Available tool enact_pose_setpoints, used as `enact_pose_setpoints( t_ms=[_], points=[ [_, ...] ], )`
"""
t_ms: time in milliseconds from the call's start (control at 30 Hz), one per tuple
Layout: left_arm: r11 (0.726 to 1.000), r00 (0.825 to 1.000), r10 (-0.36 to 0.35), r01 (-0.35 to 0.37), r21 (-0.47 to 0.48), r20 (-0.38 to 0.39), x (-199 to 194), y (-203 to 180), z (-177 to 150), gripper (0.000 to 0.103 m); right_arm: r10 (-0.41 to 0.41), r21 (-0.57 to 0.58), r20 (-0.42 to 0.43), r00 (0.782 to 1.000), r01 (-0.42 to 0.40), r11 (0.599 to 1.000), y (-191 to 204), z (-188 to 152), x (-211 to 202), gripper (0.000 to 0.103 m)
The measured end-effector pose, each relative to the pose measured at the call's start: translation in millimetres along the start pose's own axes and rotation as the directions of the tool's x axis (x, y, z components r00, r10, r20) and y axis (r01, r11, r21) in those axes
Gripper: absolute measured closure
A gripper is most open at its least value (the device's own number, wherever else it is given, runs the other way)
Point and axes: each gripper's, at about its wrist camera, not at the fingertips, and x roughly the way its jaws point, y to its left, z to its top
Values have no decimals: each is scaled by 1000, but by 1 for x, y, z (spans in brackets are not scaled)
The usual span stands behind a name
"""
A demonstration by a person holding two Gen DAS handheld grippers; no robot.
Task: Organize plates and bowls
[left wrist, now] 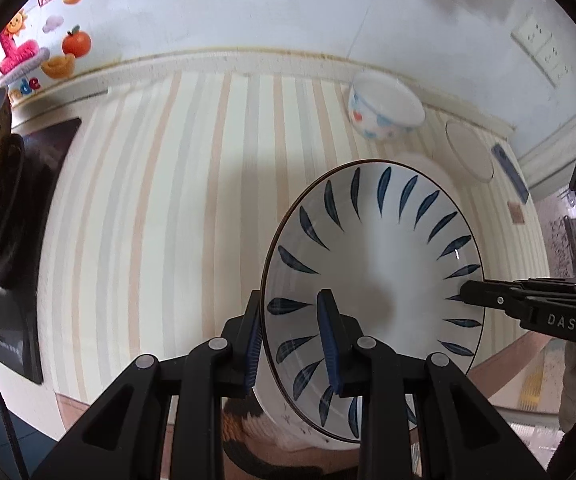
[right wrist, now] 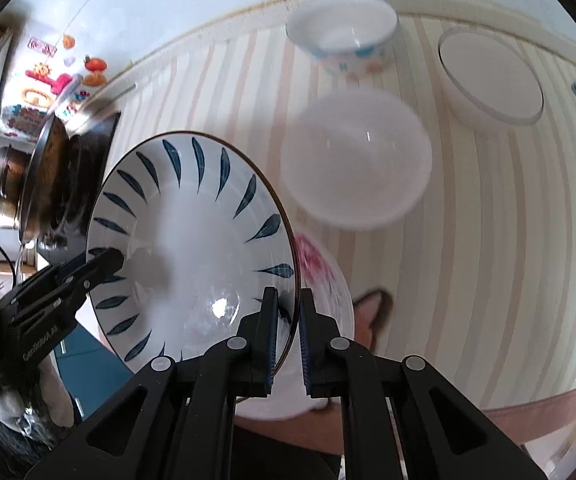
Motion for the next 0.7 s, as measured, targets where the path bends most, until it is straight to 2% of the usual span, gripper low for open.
enact_pose_setpoints(
  t_ms=[333,700],
  points=[
    [1000,995,18,-18,2,-93,39,-4,-24,79,4,26,-85,996,-2,1000,-20,-38,43,92],
    [999,991,53,-53,4,-125,60,-7,-28,79,4,30,-123,992,-1,1000,-28,-47,66,92]
  ],
)
